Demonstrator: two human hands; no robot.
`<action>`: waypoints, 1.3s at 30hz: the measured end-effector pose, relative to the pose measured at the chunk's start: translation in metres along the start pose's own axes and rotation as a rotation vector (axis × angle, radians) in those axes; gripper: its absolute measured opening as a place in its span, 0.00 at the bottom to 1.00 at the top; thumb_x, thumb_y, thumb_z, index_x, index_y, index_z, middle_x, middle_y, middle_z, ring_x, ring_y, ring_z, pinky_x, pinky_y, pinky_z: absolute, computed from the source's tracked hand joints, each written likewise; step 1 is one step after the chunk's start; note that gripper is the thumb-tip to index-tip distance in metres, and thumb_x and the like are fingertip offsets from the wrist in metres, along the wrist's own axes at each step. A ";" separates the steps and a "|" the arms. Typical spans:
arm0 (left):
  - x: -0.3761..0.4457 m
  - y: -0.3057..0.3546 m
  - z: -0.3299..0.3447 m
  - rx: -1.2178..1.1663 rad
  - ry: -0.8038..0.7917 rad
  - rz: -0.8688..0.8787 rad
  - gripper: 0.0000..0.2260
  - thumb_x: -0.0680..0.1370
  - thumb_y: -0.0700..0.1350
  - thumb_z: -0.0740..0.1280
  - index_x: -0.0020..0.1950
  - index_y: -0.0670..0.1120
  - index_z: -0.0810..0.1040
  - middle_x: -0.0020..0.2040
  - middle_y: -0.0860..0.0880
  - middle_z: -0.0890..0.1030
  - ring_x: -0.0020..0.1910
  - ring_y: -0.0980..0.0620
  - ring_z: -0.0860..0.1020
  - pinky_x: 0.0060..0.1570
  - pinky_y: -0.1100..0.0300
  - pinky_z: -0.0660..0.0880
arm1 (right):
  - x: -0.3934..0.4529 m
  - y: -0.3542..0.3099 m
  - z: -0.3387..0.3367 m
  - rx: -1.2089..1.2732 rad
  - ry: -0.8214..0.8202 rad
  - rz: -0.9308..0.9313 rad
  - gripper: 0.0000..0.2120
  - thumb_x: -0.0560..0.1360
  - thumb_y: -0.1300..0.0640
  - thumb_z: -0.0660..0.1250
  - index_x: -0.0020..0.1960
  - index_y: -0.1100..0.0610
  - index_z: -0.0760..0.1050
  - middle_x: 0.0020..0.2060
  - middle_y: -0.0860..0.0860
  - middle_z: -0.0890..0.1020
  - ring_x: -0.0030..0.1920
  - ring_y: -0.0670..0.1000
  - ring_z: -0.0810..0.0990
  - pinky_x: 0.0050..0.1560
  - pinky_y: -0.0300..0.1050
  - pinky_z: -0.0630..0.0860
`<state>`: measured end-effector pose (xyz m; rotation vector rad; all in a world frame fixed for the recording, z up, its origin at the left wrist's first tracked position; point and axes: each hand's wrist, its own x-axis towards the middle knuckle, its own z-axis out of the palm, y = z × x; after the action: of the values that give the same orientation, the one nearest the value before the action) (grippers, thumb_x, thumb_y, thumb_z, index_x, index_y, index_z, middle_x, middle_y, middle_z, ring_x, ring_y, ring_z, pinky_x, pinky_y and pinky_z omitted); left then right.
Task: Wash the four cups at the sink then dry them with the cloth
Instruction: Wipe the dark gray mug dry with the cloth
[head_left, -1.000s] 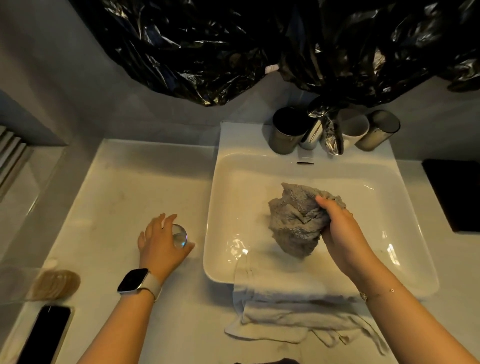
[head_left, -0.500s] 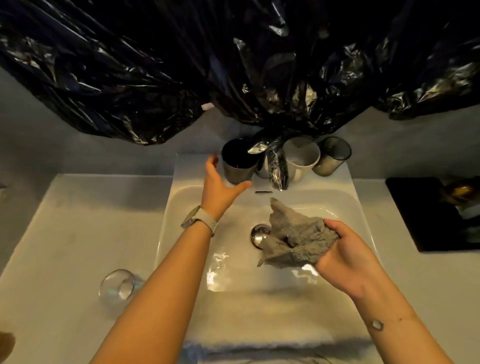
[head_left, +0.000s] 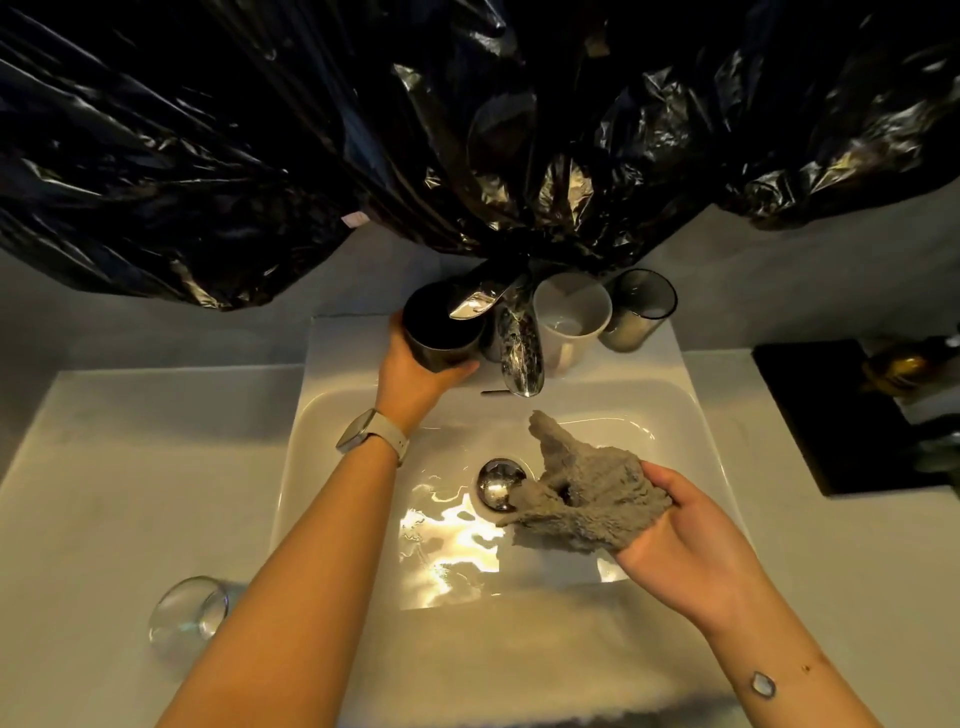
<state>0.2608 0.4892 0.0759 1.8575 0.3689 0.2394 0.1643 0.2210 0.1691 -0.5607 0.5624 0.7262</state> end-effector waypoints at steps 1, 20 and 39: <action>-0.001 0.002 0.000 0.005 0.007 0.005 0.43 0.65 0.45 0.82 0.74 0.47 0.61 0.70 0.46 0.73 0.66 0.52 0.71 0.62 0.60 0.70 | -0.001 0.000 -0.002 0.001 -0.021 -0.011 0.25 0.57 0.63 0.78 0.53 0.68 0.82 0.59 0.63 0.80 0.55 0.61 0.83 0.49 0.57 0.81; -0.126 0.092 -0.052 1.154 -0.614 0.493 0.36 0.66 0.55 0.77 0.71 0.53 0.66 0.60 0.50 0.73 0.55 0.50 0.72 0.55 0.57 0.73 | -0.048 0.004 -0.025 0.022 0.072 -0.292 0.18 0.82 0.54 0.52 0.58 0.62 0.78 0.50 0.59 0.85 0.46 0.54 0.86 0.36 0.45 0.82; -0.162 0.101 -0.047 0.402 -0.679 -0.314 0.32 0.68 0.55 0.78 0.66 0.54 0.65 0.56 0.48 0.77 0.53 0.50 0.80 0.50 0.61 0.79 | -0.062 0.026 -0.001 -0.318 0.058 -0.382 0.13 0.80 0.51 0.58 0.57 0.55 0.77 0.49 0.54 0.85 0.50 0.53 0.83 0.59 0.52 0.74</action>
<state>0.1071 0.4424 0.1901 2.1012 0.2336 -0.7136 0.1061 0.2084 0.2013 -0.9577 0.3782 0.4367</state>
